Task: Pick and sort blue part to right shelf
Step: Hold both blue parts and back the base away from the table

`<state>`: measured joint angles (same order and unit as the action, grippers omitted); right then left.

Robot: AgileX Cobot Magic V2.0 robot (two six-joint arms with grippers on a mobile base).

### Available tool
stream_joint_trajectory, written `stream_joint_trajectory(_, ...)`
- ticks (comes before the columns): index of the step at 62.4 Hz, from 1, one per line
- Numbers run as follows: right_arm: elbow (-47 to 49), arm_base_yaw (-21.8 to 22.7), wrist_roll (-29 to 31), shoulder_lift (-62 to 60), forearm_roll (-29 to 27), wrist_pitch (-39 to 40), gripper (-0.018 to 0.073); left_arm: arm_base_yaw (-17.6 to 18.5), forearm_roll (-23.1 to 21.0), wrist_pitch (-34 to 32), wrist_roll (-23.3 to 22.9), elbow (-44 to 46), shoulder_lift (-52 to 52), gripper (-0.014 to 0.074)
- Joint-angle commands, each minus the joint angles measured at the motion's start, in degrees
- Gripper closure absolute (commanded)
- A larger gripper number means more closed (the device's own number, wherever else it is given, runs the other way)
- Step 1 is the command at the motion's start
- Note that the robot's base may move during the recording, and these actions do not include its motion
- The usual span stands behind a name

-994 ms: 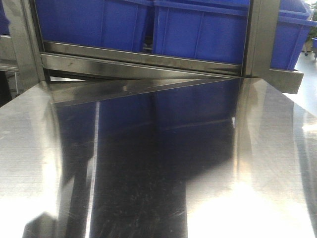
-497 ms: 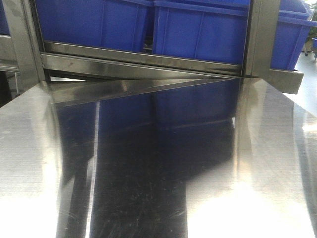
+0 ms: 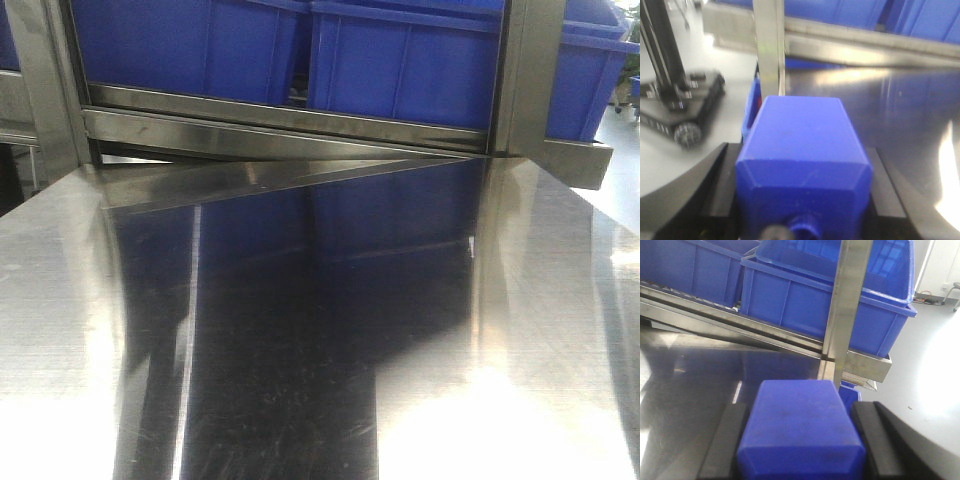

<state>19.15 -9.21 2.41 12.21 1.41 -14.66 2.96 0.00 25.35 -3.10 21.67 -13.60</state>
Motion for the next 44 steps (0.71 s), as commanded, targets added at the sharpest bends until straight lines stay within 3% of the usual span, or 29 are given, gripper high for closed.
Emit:
stream_joint_trajectory(1, 1.58, 0.26, 0.33, 0.50, 0.53, 5.51, 0.0216, -0.15, 0.00, -4.59, 0.18, 1.54, 2.82, 0.0239)
stream_joint_trajectory(15, 1.58, 0.26, 0.33, 0.50, 0.53, 5.51, 0.0216, -0.15, 0.00, -3.55, 0.18, 1.54, 8.55, 0.0239)
stream_joint_trajectory(44, 1.58, 0.26, 0.33, 0.50, 0.53, 5.51, 0.0216, -0.15, 0.00, -3.55, 0.18, 1.54, 8.65, 0.0239)
